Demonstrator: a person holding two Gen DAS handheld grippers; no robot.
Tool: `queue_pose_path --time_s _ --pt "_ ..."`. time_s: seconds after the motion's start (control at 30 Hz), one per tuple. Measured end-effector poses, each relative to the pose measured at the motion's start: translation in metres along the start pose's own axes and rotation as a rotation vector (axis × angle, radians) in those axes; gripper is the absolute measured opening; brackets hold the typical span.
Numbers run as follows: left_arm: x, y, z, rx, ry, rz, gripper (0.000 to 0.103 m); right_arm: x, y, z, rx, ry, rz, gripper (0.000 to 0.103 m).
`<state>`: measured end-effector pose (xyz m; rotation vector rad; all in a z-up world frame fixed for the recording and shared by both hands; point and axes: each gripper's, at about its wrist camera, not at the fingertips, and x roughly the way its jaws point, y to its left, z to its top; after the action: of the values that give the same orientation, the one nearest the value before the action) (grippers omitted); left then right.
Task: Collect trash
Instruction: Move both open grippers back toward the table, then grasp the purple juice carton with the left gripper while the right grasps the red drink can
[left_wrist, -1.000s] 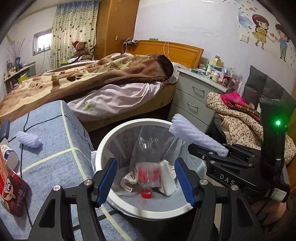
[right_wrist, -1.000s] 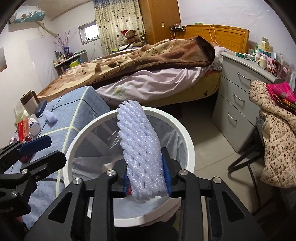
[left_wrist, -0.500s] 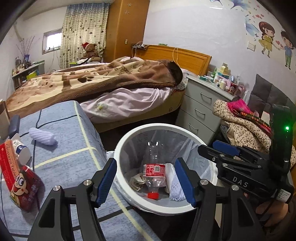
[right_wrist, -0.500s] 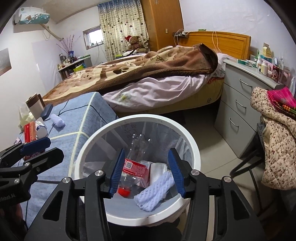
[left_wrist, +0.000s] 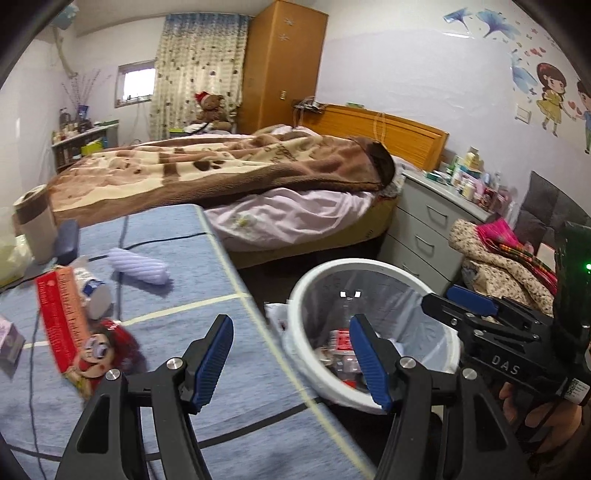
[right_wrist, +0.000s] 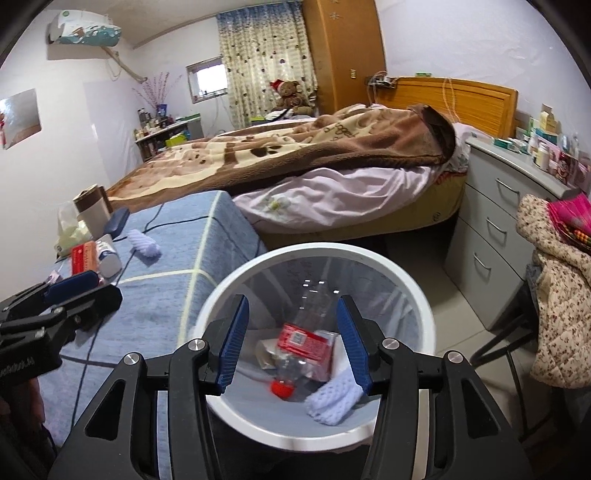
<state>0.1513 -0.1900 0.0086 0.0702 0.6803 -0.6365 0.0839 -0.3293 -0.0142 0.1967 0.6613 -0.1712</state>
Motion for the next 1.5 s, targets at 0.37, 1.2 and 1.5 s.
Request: queue_pose_path --time_s 0.37,1.2,1.5 --pt "-0.032 0.074 -0.013 -0.094 -0.027 0.133 0.065 0.017 0.040 -0.002 -0.022 0.023 0.099 0.059" --pt "-0.087 0.241 -0.051 -0.319 -0.038 0.378 0.070 0.058 0.158 -0.007 -0.096 0.163 0.354 0.059" --pt "-0.082 0.285 -0.060 -0.369 -0.006 0.405 0.070 0.084 0.190 -0.009 -0.045 0.244 0.391 0.060"
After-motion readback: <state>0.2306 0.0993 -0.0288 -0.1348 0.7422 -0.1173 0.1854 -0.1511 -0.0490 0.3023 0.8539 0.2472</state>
